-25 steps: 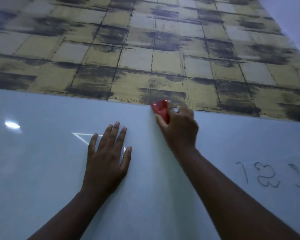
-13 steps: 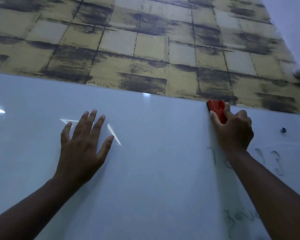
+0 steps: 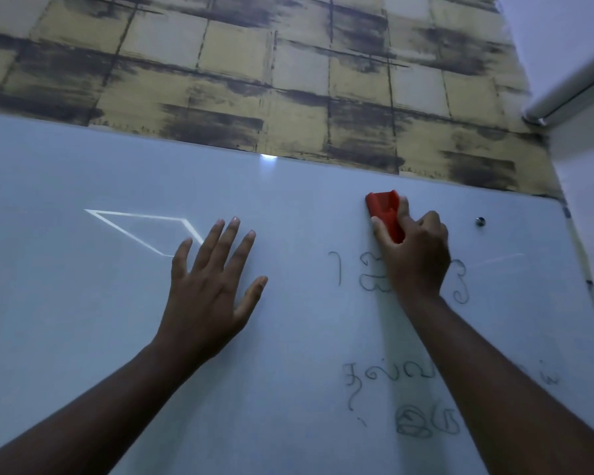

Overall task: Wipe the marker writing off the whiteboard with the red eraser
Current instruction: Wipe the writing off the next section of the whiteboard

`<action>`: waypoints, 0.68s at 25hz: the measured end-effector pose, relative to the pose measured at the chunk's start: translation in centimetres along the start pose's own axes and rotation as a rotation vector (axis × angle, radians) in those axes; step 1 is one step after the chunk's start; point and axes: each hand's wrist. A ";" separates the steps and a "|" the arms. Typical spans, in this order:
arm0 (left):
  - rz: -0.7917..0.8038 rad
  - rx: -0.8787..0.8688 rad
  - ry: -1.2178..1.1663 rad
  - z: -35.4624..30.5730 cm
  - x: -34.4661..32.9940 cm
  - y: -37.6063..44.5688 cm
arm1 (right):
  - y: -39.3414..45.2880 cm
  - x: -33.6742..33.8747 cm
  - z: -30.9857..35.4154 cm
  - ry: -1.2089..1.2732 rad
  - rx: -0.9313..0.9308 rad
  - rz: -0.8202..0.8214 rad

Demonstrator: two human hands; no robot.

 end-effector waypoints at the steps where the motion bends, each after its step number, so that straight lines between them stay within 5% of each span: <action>1: 0.010 0.008 0.003 -1.0 -0.8 -0.2 | -1.3 0.1 -0.1 0.016 0.035 -0.005; 12: 0.046 0.025 0.037 -3.5 -2.1 -1.6 | -10.5 1.2 -0.5 0.101 0.638 0.032; 15: 0.023 0.016 0.026 -3.6 -2.0 -2.2 | -7.9 1.1 -1.6 0.062 0.631 0.007; 17: 0.001 0.017 0.017 -3.8 -2.0 -2.6 | -5.6 1.2 -3.2 0.018 0.472 -0.008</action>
Point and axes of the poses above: each hand's wrist, its own y-axis towards the middle knuckle, its own x-axis out of the back of the hand, z = x × y, and after that the axes turned 15 degrees about -x, right-handed
